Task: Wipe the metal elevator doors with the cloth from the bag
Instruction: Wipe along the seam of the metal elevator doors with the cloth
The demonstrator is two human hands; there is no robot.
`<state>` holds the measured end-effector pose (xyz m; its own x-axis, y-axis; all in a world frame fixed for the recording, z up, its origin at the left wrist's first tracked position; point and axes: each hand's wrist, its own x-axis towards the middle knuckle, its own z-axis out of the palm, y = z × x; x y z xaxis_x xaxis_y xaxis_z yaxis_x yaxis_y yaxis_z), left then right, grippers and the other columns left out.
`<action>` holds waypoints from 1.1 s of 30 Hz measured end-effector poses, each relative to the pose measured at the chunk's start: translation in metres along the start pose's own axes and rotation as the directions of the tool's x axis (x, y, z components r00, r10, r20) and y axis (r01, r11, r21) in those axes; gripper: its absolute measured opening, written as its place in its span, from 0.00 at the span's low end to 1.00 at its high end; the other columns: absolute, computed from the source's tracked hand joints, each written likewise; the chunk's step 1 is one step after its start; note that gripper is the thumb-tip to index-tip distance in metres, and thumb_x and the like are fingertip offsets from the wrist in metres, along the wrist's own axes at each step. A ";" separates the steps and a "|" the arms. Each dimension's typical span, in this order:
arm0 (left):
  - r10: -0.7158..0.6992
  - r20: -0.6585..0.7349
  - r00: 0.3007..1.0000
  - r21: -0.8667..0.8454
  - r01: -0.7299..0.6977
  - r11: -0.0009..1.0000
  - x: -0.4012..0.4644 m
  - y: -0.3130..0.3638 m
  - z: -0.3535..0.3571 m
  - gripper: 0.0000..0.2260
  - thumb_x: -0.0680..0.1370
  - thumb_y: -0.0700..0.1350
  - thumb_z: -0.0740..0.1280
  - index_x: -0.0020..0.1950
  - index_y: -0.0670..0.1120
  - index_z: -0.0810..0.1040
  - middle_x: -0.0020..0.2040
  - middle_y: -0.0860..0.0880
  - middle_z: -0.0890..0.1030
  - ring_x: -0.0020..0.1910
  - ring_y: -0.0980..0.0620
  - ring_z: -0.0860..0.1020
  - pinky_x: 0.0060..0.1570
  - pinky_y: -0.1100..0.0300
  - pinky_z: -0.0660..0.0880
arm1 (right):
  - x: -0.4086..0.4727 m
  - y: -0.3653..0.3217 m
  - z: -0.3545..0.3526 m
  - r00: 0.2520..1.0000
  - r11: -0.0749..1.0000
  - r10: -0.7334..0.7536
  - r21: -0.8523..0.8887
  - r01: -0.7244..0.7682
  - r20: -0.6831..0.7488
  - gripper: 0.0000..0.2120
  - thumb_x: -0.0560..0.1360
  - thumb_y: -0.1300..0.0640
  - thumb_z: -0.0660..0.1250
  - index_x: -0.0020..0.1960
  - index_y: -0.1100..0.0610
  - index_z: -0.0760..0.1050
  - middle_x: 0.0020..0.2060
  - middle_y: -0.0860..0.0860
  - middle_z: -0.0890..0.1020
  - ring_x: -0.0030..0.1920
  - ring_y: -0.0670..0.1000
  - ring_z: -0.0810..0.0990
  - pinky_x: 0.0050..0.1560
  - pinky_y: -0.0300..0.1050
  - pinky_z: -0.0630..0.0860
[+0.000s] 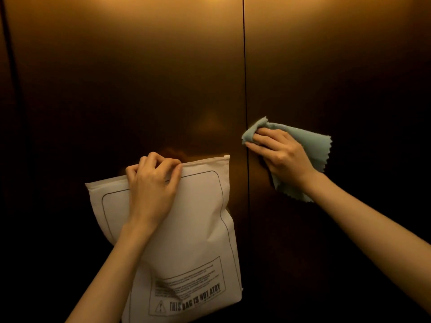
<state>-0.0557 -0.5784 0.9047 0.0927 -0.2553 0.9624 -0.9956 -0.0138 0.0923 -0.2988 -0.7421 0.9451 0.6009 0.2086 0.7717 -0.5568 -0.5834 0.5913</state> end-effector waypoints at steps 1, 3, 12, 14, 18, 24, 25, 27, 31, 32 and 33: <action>0.005 0.002 1.000 0.009 -0.005 1.000 -0.002 0.000 -0.001 0.16 0.77 0.52 0.56 0.47 0.46 0.81 0.43 0.48 0.75 0.44 0.48 0.73 0.48 0.60 0.54 | -0.005 -0.005 0.002 1.000 1.000 -0.004 -0.001 0.004 -0.012 0.15 0.74 0.62 0.62 0.59 0.59 0.78 0.56 0.58 0.81 0.59 0.59 0.77 0.58 0.55 0.74; 0.020 0.018 1.000 0.026 -0.020 0.999 -0.008 -0.001 -0.001 0.15 0.77 0.52 0.57 0.47 0.46 0.81 0.43 0.48 0.75 0.44 0.49 0.73 0.47 0.61 0.54 | -0.032 -0.022 0.011 1.000 0.999 -0.025 0.042 0.026 -0.009 0.14 0.74 0.64 0.63 0.58 0.59 0.79 0.54 0.57 0.82 0.58 0.58 0.76 0.57 0.55 0.73; 0.029 0.109 0.994 0.054 -0.035 0.998 -0.038 -0.007 -0.002 0.15 0.77 0.51 0.57 0.48 0.46 0.81 0.43 0.48 0.74 0.44 0.50 0.71 0.47 0.60 0.54 | -0.155 -0.094 0.038 0.852 0.886 -0.456 0.228 0.405 0.258 0.17 0.81 0.59 0.52 0.51 0.55 0.80 0.51 0.50 0.81 0.56 0.55 0.78 0.61 0.50 0.70; 0.023 0.130 0.991 0.046 -0.029 0.999 -0.045 -0.009 0.000 0.14 0.77 0.51 0.57 0.48 0.47 0.81 0.43 0.49 0.73 0.44 0.52 0.70 0.47 0.59 0.54 | -0.142 -0.084 0.037 0.841 0.860 -0.492 0.276 0.430 0.224 0.17 0.81 0.60 0.53 0.48 0.56 0.81 0.50 0.52 0.82 0.54 0.56 0.79 0.63 0.51 0.68; 0.002 0.157 0.988 0.042 -0.008 0.999 -0.055 -0.009 0.002 0.14 0.77 0.51 0.58 0.47 0.47 0.81 0.42 0.49 0.73 0.44 0.52 0.69 0.47 0.60 0.54 | -0.093 -0.043 0.023 0.932 0.918 -0.345 0.243 0.312 0.106 0.19 0.82 0.60 0.51 0.53 0.59 0.81 0.51 0.56 0.83 0.55 0.58 0.79 0.61 0.55 0.72; -0.008 0.189 0.982 0.052 -0.002 0.999 -0.069 -0.006 0.005 0.13 0.77 0.50 0.58 0.47 0.46 0.80 0.42 0.49 0.74 0.43 0.50 0.71 0.46 0.59 0.54 | -0.094 -0.048 0.026 0.980 0.976 -0.173 0.150 0.157 0.099 0.14 0.79 0.65 0.58 0.61 0.60 0.76 0.57 0.57 0.80 0.61 0.58 0.73 0.66 0.54 0.67; -0.010 0.192 0.981 0.052 0.000 0.999 -0.071 -0.006 0.004 0.13 0.77 0.50 0.59 0.47 0.46 0.80 0.42 0.49 0.74 0.43 0.50 0.71 0.46 0.59 0.54 | -0.107 -0.057 0.029 0.974 0.971 -0.198 0.161 0.179 0.112 0.13 0.79 0.64 0.57 0.60 0.60 0.77 0.56 0.57 0.81 0.61 0.58 0.73 0.66 0.54 0.66; -0.011 0.202 0.979 0.058 -0.001 0.998 -0.075 -0.007 0.004 0.12 0.77 0.50 0.59 0.47 0.47 0.80 0.42 0.49 0.74 0.43 0.50 0.71 0.47 0.58 0.54 | -0.139 -0.076 0.035 0.949 0.950 -0.265 0.216 0.227 0.169 0.16 0.81 0.62 0.53 0.56 0.59 0.80 0.55 0.55 0.82 0.60 0.57 0.74 0.66 0.52 0.66; -0.031 0.245 0.969 0.069 0.015 0.997 -0.088 -0.007 0.002 0.11 0.77 0.50 0.59 0.47 0.47 0.80 0.42 0.49 0.74 0.44 0.51 0.71 0.47 0.58 0.54 | -0.203 -0.125 0.044 0.775 0.844 -0.520 0.356 0.402 0.358 0.18 0.80 0.59 0.52 0.46 0.57 0.82 0.51 0.51 0.82 0.59 0.55 0.77 0.64 0.50 0.69; -0.038 0.258 0.965 0.071 0.021 0.997 -0.094 -0.008 0.001 0.12 0.77 0.50 0.59 0.47 0.47 0.80 0.42 0.49 0.74 0.44 0.51 0.71 0.47 0.58 0.54 | -0.212 -0.135 0.045 0.734 0.823 -0.558 0.373 0.428 0.387 0.16 0.78 0.58 0.54 0.45 0.56 0.81 0.51 0.50 0.82 0.60 0.54 0.75 0.63 0.49 0.70; -0.046 0.271 0.962 0.074 0.027 0.997 -0.098 -0.008 0.001 0.12 0.77 0.50 0.59 0.47 0.47 0.80 0.42 0.49 0.74 0.44 0.50 0.71 0.47 0.58 0.54 | -0.216 -0.139 0.049 0.717 0.809 -0.576 0.394 0.435 0.391 0.16 0.77 0.57 0.55 0.46 0.56 0.81 0.51 0.49 0.82 0.61 0.53 0.73 0.63 0.48 0.70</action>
<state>-0.0564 -0.5538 0.8097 0.1324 -0.5065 0.8520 -0.9908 -0.0917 0.0994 -0.3233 -0.7441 0.6846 0.9764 0.1786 0.1210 0.0368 -0.6906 0.7223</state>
